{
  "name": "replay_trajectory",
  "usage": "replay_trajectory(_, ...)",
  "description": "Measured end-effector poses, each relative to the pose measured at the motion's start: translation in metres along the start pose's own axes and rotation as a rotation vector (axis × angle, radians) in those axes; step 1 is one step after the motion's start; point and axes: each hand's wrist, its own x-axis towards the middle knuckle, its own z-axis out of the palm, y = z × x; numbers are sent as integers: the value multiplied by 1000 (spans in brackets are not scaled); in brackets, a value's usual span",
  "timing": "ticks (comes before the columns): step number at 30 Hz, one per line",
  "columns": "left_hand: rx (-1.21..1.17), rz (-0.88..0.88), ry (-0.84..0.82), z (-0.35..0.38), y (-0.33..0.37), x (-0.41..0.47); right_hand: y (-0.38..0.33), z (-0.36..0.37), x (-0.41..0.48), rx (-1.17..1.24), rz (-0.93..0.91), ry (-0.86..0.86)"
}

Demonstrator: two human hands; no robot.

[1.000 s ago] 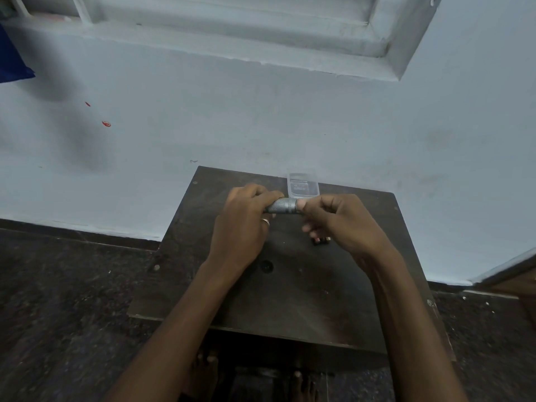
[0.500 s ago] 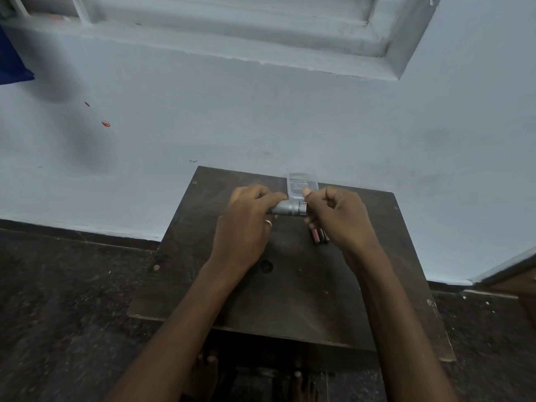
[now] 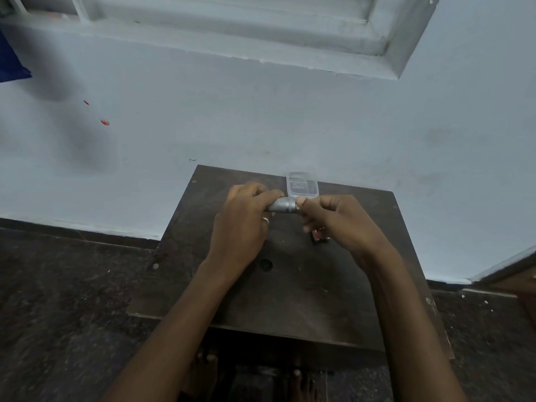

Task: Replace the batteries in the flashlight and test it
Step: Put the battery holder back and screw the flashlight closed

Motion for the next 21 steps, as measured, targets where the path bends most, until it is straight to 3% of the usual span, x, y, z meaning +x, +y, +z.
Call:
replay_trajectory(6,49,10,-1,2,-1,0,-3,10,1,-131,48,56)
replay_trajectory(16,2,17,-2,3,-3,1,-4,4,-2,38,-106,12)
replay_trajectory(21,-240,-251,-53,3,-5,8,3,-3,-1,81,-121,66)
